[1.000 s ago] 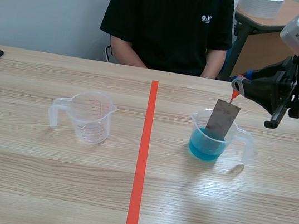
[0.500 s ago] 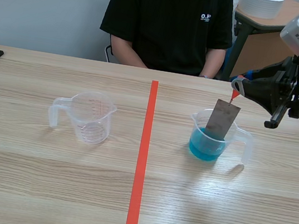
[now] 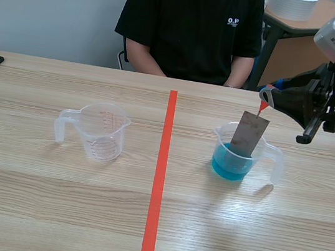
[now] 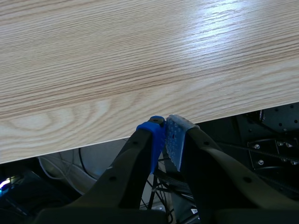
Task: Do the redox reaction experiment.
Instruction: 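Hold the plate still in the solution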
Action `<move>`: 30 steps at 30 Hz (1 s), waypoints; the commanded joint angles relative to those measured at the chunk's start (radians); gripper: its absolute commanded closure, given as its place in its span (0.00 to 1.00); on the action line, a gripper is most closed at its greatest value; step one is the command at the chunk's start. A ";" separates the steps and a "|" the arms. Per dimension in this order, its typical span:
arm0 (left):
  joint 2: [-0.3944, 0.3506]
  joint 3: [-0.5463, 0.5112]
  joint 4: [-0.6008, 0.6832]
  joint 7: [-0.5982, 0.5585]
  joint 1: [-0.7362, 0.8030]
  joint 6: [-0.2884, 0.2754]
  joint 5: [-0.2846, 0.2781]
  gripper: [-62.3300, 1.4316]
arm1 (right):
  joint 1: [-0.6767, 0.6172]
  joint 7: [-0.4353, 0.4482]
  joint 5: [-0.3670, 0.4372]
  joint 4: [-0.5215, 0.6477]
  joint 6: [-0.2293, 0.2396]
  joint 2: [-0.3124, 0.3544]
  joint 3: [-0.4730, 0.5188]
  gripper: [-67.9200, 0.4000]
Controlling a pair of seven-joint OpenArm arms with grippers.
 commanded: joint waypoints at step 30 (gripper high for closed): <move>-0.006 0.004 0.005 -0.011 0.005 0.002 -0.006 0.90 | 0.017 0.020 0.060 0.027 0.008 0.048 0.153 0.97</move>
